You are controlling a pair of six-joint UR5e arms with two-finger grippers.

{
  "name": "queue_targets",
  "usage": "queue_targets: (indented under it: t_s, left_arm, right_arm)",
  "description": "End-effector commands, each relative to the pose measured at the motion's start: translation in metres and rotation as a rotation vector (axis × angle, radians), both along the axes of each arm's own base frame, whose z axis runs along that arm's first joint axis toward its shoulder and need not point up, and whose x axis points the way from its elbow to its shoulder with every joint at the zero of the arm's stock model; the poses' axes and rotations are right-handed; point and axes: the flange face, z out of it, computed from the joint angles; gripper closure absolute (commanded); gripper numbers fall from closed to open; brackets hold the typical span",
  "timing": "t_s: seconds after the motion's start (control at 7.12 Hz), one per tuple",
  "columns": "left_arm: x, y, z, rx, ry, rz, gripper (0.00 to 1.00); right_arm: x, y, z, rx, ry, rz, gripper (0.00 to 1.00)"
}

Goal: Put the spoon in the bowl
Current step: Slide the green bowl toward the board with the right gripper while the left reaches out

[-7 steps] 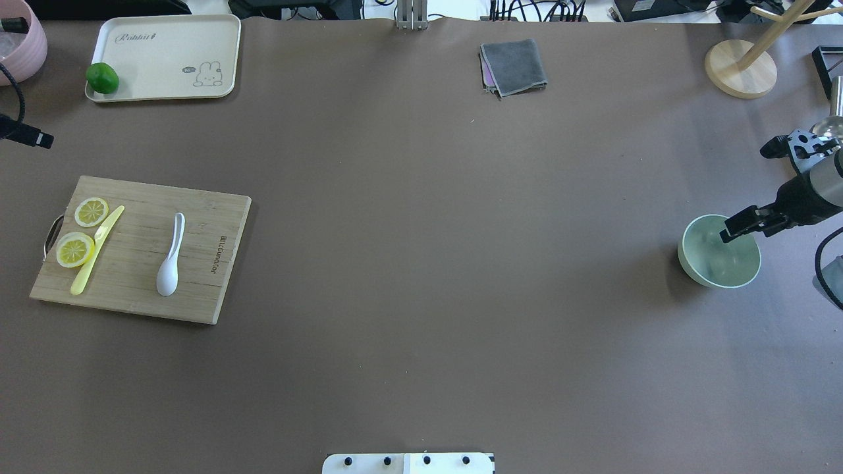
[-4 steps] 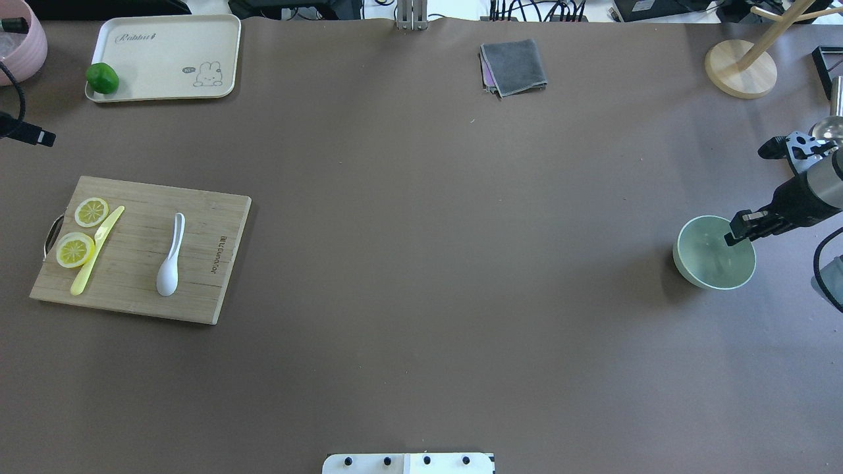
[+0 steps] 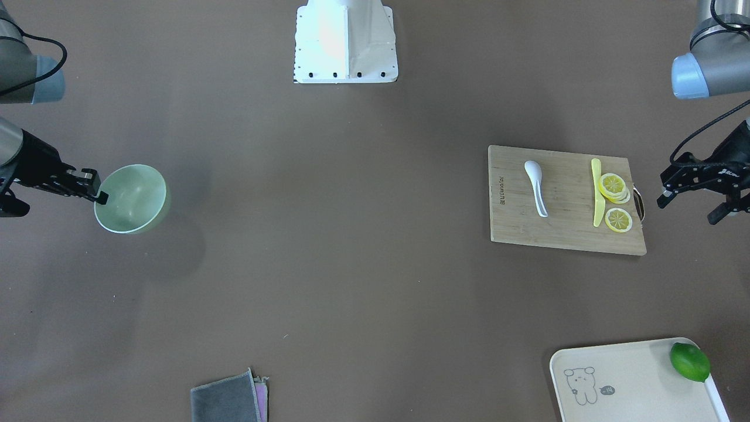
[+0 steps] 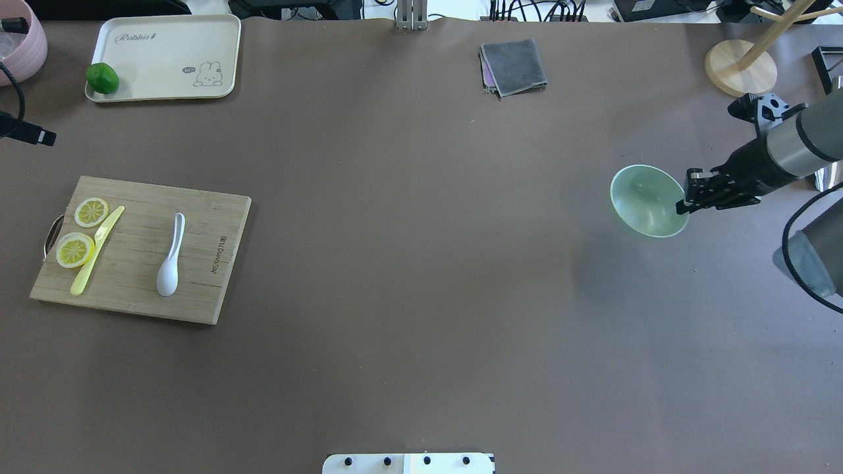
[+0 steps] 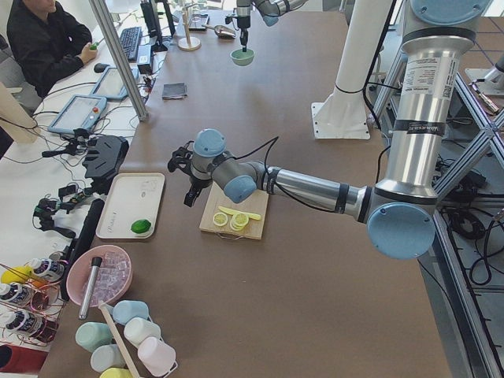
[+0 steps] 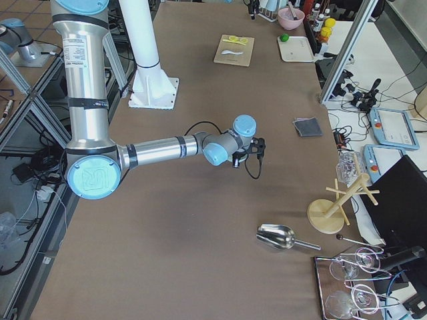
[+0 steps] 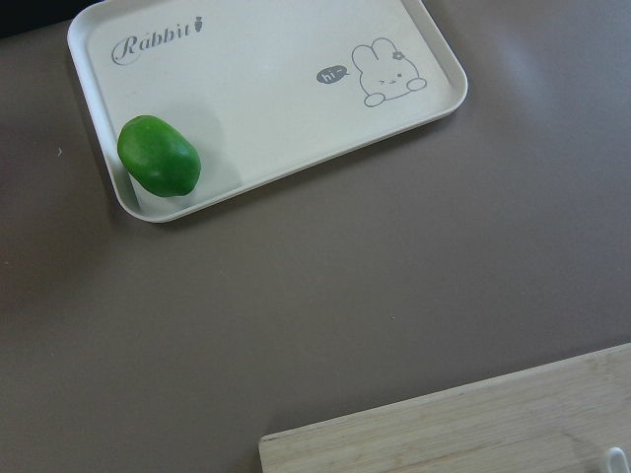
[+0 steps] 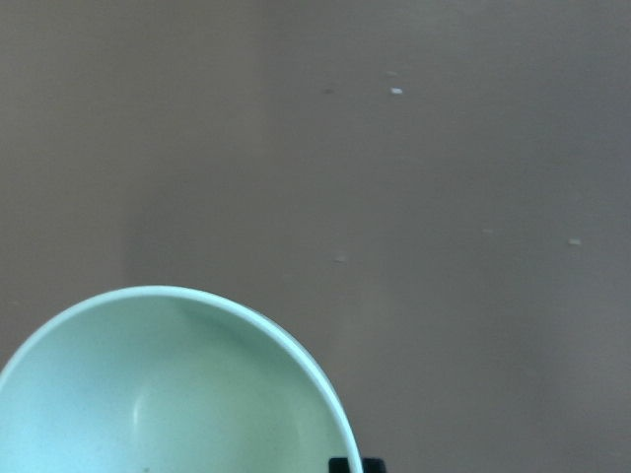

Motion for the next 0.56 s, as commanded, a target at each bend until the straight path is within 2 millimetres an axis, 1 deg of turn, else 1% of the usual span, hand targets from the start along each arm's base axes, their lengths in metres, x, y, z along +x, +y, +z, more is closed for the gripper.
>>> queue_targets:
  t_s: [0.0,0.14,0.28,0.42]
  left_arm:
    - [0.001,0.0,0.003,-0.012,0.001,-0.001,0.03]
    - [0.003,-0.001,0.004,-0.014,0.0,0.001,0.03]
    - [0.004,-0.001,0.004,-0.016,-0.001,0.0,0.03]
    - [0.005,0.0,0.005,-0.016,-0.002,0.003,0.03]
  right_arm:
    - [-0.101,0.004,-0.094,0.01,-0.032,0.055,1.0]
    - [-0.148,0.008,-0.134,0.034,0.001,0.049,1.0]
    - [-0.191,0.006,-0.189,0.012,0.06,0.056,1.0]
    - [-0.229,-0.005,-0.224,-0.04,0.074,0.084,1.0]
